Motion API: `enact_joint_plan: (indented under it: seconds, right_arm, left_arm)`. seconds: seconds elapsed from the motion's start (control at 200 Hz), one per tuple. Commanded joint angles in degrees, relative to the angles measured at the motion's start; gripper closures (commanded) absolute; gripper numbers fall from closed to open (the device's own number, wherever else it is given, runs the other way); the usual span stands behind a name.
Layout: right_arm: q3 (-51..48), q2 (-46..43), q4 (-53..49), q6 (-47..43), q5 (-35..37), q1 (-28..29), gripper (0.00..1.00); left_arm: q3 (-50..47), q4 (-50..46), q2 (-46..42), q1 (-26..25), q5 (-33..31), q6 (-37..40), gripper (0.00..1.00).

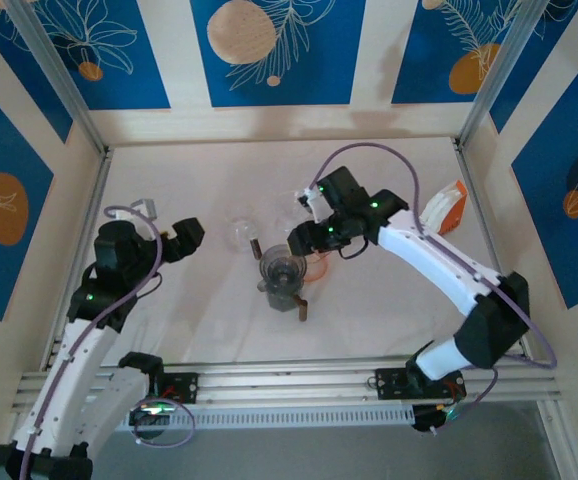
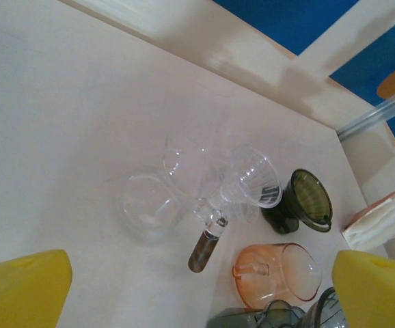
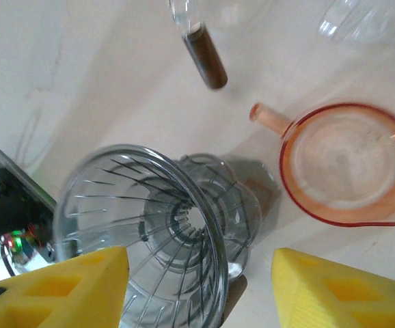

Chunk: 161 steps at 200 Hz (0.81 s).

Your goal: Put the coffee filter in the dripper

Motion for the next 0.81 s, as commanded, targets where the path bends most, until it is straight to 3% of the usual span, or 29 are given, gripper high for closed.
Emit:
enact_joint_plan:
  seconds: [0.0,0.145,0.31,0.625,0.8]
  right_arm:
    - [-2.9,-5.9,2.1,3.3,5.9,-1.6,0.42]
    - [-8.9,-12.3,4.1,8.4,13.2,-6.5,0.42]
    - [-15.7,-16.5,4.2,9.4,21.3,-14.9,0.42]
    - [-19.0,-15.8,8.4,12.6,23.1,-36.6,0.43]
    - [-16.2,-10.3,10.6,11.7,22.4,-46.8,0.48]
  left_arm:
    - [-2.6,5.3,1.5,-1.9,5.7,-1.8,0.05]
    - [-5.9,9.7,3.2,-6.0,5.3,-3.8,0.05]
    - [-8.1,11.4,4.5,-6.4,4.9,-4.8,0.02]
    - [-9.5,11.8,5.0,-6.4,4.9,-4.9,0.00]
    - [-10.8,12.8,4.9,-6.4,6.0,-5.4,0.01]
